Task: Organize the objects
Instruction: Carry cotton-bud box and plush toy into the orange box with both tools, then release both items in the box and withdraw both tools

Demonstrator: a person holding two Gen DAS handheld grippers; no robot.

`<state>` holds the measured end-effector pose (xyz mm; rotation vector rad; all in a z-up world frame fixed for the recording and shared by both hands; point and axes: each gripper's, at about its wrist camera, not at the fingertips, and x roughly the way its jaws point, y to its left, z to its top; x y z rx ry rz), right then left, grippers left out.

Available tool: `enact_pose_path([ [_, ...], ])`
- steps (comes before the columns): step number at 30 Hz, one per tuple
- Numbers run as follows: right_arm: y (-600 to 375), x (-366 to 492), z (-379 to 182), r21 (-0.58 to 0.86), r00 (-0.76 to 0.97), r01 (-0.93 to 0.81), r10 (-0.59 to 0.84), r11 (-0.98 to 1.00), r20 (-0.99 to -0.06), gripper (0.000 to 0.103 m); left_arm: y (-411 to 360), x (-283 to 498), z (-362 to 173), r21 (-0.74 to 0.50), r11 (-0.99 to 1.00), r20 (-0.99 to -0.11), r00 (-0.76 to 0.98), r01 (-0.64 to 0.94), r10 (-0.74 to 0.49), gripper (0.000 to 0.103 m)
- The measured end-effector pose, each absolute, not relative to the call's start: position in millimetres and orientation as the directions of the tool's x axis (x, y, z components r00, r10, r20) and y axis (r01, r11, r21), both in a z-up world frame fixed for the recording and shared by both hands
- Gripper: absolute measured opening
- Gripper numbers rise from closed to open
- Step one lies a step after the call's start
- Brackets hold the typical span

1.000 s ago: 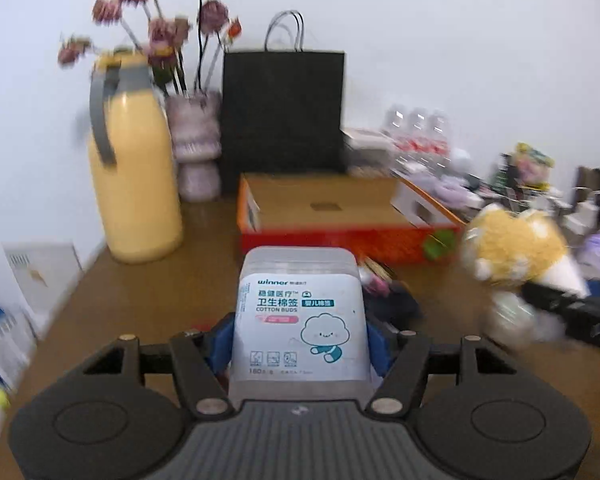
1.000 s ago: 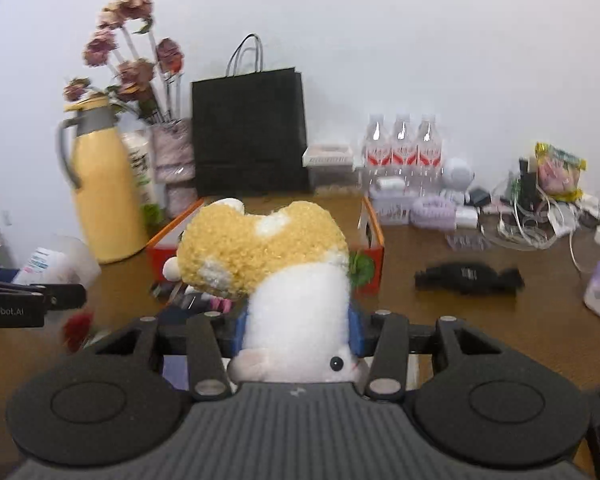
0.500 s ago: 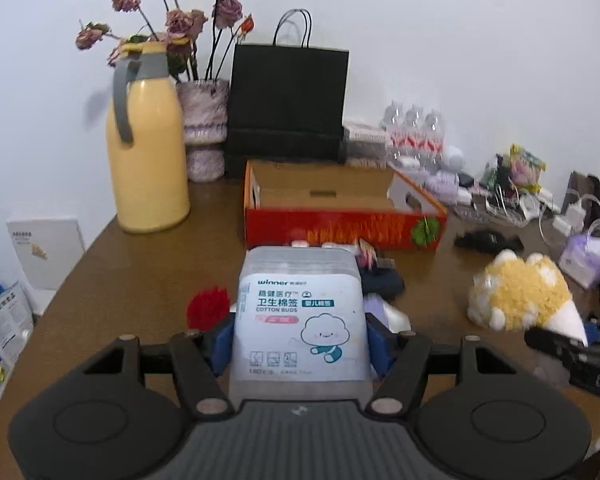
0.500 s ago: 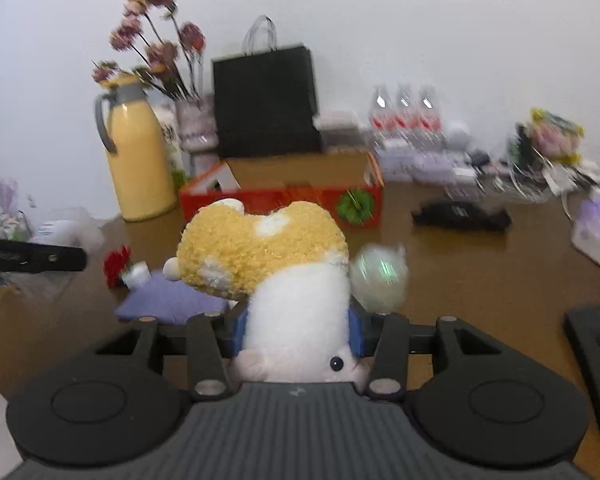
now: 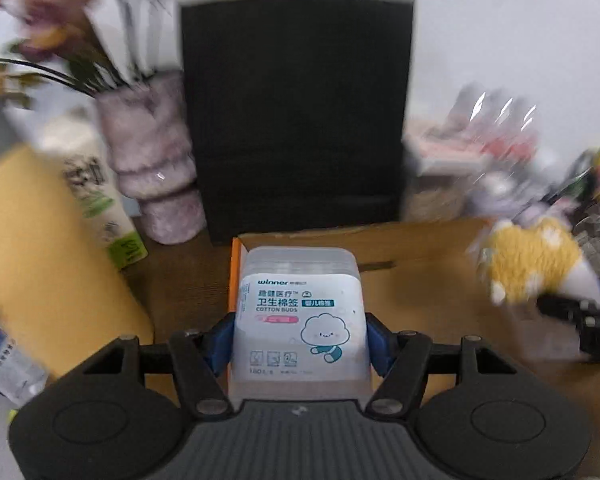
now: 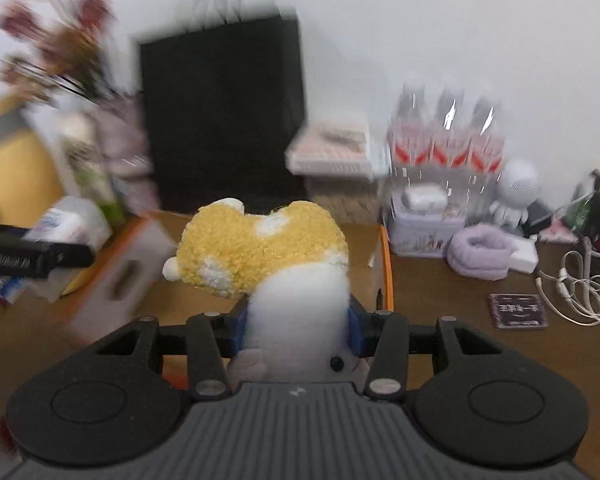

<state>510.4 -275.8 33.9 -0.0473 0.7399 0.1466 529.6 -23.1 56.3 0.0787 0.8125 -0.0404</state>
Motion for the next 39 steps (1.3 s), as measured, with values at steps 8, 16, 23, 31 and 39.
enact_pose_path([
  [8, -251, 610, -37, -0.217, 0.649, -0.105, -0.099, 0.971, -0.754, 0.049, -29, 617, -21, 0.109, 0.993, -0.794, 0.605, 0.054, 0.054, 0.064],
  [16, -232, 608, -53, -0.249, 0.64, -0.208, -0.061, 0.946, -0.766, 0.09, -43, 615, -36, 0.189, 0.969, -0.785, 0.617, 0.157, 0.053, 0.085],
  [23, -241, 582, -36, -0.143, 0.645, -0.192, 0.016, 0.971, -0.764, 0.093, -34, 584, -25, 0.169, 0.971, -0.778, 0.627, 0.168, 0.027, 0.085],
  [31, -258, 512, 66, -0.126, 0.755, -0.133, 0.018, 0.983, -0.655, 0.103, -11, 514, 83, 0.074, 0.996, -0.682, 0.731, 0.057, 0.009, 0.09],
  [39, -279, 354, 96, -0.027, 0.853, -0.151, 0.116, 0.988, -0.508, 0.103, 0, 347, 133, 0.021, 0.99, -0.563, 0.82, 0.137, -0.101, 0.092],
])
